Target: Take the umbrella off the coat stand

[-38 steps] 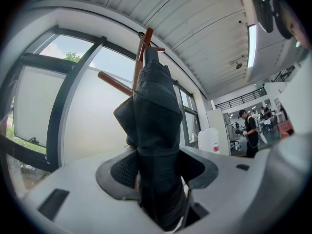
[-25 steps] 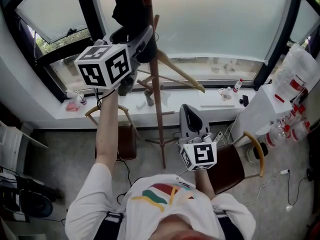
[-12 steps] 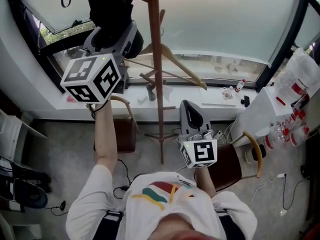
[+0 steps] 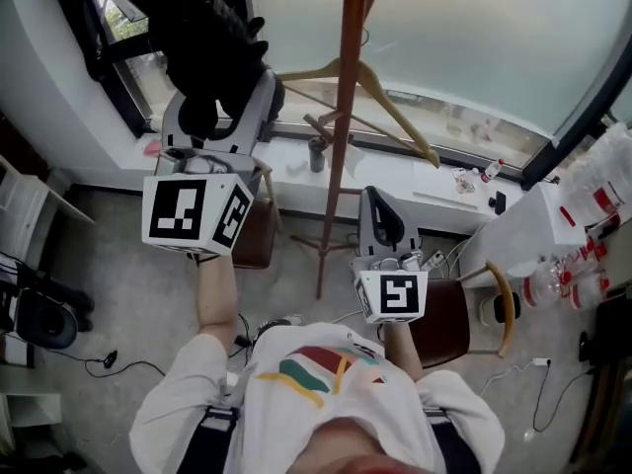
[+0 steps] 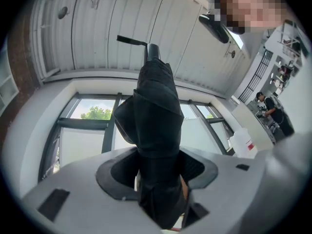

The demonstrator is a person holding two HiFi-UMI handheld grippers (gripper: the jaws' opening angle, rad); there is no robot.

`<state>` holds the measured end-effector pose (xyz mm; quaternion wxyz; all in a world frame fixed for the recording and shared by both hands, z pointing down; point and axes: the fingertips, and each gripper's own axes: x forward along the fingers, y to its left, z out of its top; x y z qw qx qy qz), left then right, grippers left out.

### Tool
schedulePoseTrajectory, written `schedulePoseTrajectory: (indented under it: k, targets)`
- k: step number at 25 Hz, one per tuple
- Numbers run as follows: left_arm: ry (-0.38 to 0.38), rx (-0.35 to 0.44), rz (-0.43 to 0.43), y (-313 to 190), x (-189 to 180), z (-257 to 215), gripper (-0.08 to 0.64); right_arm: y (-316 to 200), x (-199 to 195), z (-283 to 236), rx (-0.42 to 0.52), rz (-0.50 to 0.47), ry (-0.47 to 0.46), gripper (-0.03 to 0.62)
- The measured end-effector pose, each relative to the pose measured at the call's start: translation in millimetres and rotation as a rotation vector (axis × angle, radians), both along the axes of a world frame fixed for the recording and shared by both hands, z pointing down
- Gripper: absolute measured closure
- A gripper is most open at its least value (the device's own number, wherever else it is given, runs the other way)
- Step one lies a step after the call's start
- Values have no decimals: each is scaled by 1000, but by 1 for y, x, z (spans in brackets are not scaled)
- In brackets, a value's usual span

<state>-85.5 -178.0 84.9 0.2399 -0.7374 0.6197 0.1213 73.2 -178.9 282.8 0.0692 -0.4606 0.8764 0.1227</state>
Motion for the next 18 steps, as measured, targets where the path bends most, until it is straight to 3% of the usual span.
schedulePoseTrajectory:
  k: [4,18]
  targets:
    - [-17,-1,-69,13,-11,21,330,-1,-9,-5,20,-6,2,592]
    - [96,-49,-183,39,-33,132,330,7,-41,5,29,-31,-13,592]
